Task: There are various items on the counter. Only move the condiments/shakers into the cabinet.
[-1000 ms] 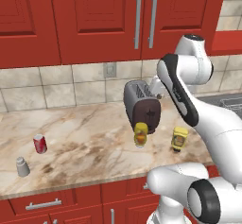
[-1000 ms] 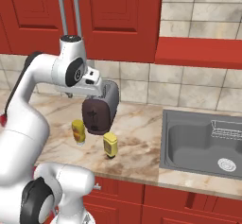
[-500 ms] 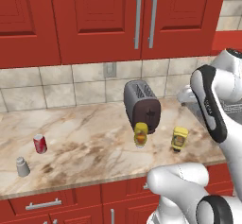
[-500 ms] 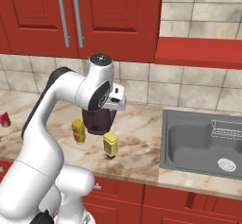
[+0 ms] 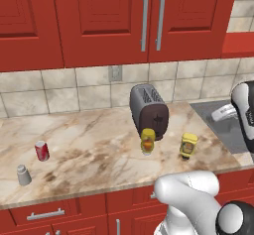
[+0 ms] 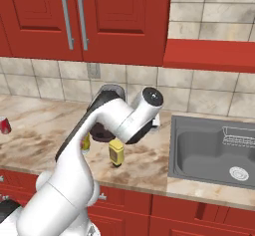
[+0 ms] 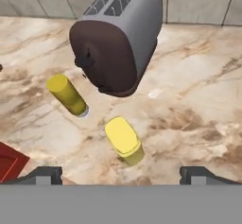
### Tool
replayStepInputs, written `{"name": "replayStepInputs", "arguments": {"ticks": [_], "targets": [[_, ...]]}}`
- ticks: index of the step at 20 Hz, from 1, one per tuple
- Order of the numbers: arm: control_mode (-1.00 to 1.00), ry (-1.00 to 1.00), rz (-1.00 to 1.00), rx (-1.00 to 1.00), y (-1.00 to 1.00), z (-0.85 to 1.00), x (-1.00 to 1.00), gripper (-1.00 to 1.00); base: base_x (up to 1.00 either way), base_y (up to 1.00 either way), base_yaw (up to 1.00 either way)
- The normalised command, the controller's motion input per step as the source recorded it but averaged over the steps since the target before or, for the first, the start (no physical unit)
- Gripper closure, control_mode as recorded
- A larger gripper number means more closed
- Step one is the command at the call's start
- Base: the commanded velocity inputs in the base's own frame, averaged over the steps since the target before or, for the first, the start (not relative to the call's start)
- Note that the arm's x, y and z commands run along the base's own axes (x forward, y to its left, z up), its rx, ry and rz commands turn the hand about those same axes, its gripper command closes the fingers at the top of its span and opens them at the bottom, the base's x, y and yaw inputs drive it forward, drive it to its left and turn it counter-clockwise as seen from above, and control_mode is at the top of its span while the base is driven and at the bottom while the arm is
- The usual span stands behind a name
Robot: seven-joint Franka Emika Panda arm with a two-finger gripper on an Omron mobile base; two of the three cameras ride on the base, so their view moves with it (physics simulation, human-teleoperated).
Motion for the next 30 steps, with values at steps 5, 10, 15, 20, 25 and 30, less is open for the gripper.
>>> {"name": "replayStepInputs", "arguments": {"ticks": [5, 10, 15, 20, 25, 30], "targets": [[-1.0, -0.33, 0.33, 0.13, -0.27, -0.34, -0.07, -1.0, 0.0, 0.0, 0.0], [-1.0, -0.53, 0.37, 0.04, 0.0, -0.47, -0.09, -1.0, 0.0, 0.0, 0.0], [-1.0, -0.58, 0.35, -0.02, 0.0, -0.48, -0.05, -1.0, 0.0, 0.0, 0.0], [-1.0, -0.12, 0.03, 0.0, -0.05, -0.03, -0.03, -1.0, 0.0, 0.0, 0.0], [-1.0, -0.02, 0.0, 0.07, 0.0, -0.29, 0.0, -1.0, 0.0, 0.0, 0.0], [-1.0, 0.0, 0.0, 0.15, 0.0, -0.43, 0.08, -1.0, 0.0, 0.0, 0.0]]}}
